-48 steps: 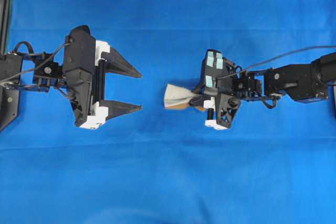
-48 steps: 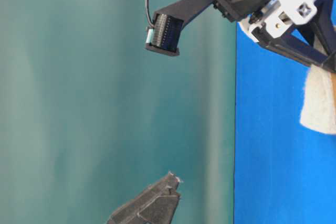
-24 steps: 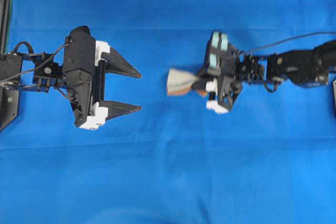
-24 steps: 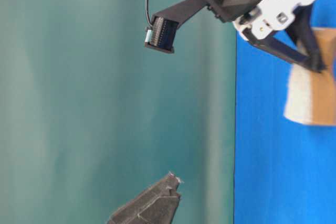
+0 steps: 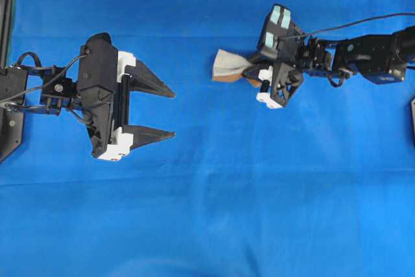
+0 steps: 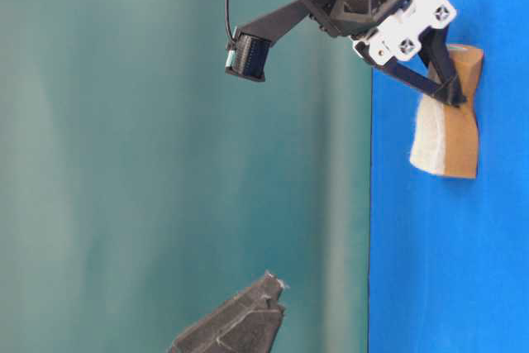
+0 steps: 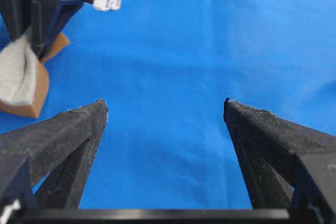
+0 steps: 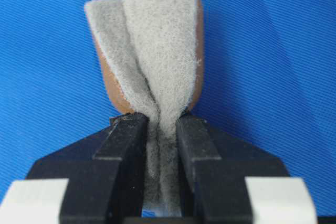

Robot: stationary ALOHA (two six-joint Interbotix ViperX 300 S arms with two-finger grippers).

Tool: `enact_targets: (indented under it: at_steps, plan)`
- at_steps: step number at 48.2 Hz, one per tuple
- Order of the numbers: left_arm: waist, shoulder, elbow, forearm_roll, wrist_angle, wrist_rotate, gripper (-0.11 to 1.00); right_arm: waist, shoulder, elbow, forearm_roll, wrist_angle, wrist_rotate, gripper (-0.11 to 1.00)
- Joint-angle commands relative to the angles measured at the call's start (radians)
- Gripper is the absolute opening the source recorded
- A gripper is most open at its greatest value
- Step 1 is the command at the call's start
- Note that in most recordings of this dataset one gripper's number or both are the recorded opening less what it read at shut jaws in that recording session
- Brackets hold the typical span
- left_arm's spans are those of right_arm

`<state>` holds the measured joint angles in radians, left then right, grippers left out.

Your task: Hand over the sponge with the left arm and wipe it with the right arm.

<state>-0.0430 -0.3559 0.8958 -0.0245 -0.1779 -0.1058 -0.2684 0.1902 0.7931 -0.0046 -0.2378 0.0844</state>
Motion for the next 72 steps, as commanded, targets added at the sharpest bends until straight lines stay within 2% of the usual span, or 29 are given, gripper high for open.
enact_targets:
  at_steps: [1,12,25,35,44,56,67,72]
  plan:
    - [-0.003,-0.015,-0.011,0.002,-0.012,0.002,0.88,0.052,-0.018,-0.009,0.009,0.003,0.009,0.21]
    - [-0.003,-0.015,-0.009,0.002,-0.012,0.002,0.88,0.235,-0.021,-0.026,0.055,0.005,0.072,0.21]
    - [-0.003,-0.017,-0.011,0.002,-0.012,0.002,0.88,0.413,-0.021,-0.055,0.064,0.005,0.161,0.21]
    - [-0.005,-0.015,-0.009,0.002,-0.012,0.003,0.88,0.451,-0.021,-0.055,0.064,0.011,0.193,0.21]
    - [-0.003,-0.015,-0.009,0.002,-0.012,0.002,0.88,0.379,-0.021,-0.044,0.051,0.026,0.176,0.21]
    - [-0.005,-0.015,-0.009,0.002,-0.009,-0.002,0.88,0.176,-0.037,-0.02,-0.011,0.071,0.123,0.21]
    - [-0.015,-0.014,-0.009,0.002,-0.012,-0.002,0.88,0.018,-0.044,-0.018,-0.018,0.066,0.051,0.21]
    - [-0.015,-0.014,-0.009,0.002,-0.012,-0.002,0.88,-0.026,-0.044,-0.017,-0.02,0.066,0.032,0.21]
